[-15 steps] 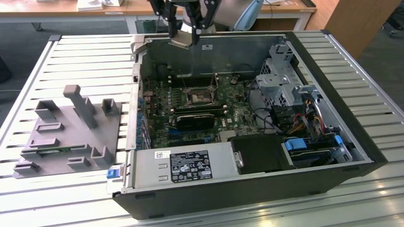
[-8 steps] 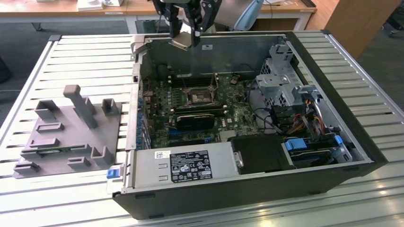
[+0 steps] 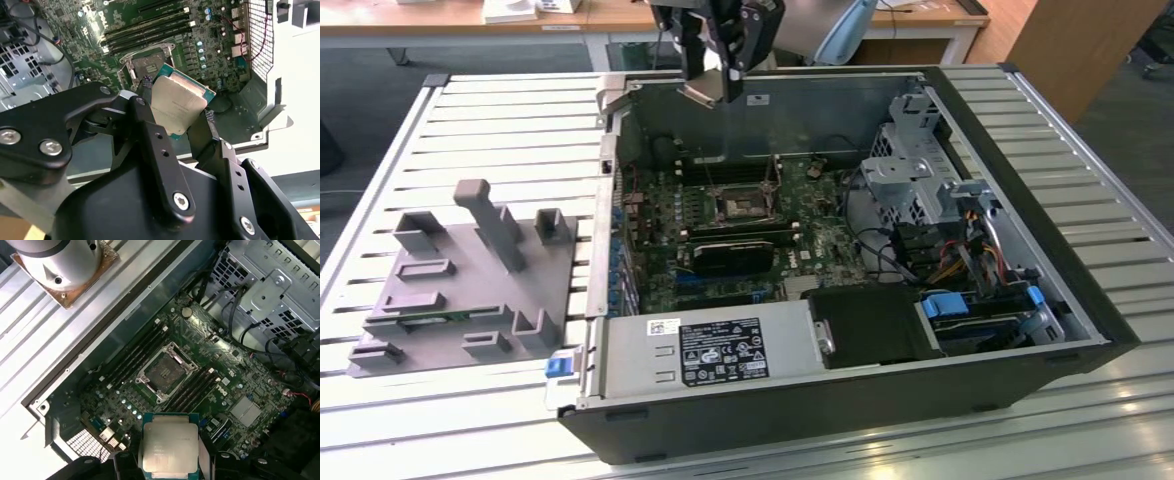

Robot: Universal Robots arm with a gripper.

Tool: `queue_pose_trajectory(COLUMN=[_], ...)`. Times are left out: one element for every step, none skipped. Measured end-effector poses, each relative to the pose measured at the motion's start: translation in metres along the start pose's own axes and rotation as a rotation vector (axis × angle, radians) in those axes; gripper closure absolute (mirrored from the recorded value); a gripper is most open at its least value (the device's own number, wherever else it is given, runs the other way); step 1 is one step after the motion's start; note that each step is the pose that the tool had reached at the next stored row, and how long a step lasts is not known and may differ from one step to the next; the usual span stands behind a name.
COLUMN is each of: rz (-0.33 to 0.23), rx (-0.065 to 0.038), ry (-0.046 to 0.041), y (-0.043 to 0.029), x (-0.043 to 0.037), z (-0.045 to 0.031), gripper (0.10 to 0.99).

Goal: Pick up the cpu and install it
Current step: 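Place the cpu into insertion slot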

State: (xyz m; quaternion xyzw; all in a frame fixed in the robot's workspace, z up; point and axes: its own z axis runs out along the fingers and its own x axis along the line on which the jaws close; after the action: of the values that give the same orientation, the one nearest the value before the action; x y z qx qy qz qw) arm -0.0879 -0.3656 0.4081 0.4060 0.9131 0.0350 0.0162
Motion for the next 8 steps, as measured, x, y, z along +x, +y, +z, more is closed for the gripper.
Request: queue_pose_trajectory(rz=[0.014,0.028,0.042,0.056,0.07,0.083,0.096,0.109], rx=[0.0,0.0,0.0,0.0,0.0,0.0,0.0,0.0], ry=[-0.001,-0.0022,-0.0032,-0.0043,-0.0054,-0.0064,-0.0074,-0.0084], y=[0.0,0.0,0.0001,0.0001,0.0002,0.0002,0.0002,0.0002], x=[0.0,0.0001,0.0001,0.0002,0.0002,0.0003,0.0003,0.0003], z=[0.0001,0.0002,0.0003,0.0004,0.0005,0.0006,0.0007,0.0008], gripper=[0.553,0.553,0.553,0.553,0.553,0.553,0.553,0.553])
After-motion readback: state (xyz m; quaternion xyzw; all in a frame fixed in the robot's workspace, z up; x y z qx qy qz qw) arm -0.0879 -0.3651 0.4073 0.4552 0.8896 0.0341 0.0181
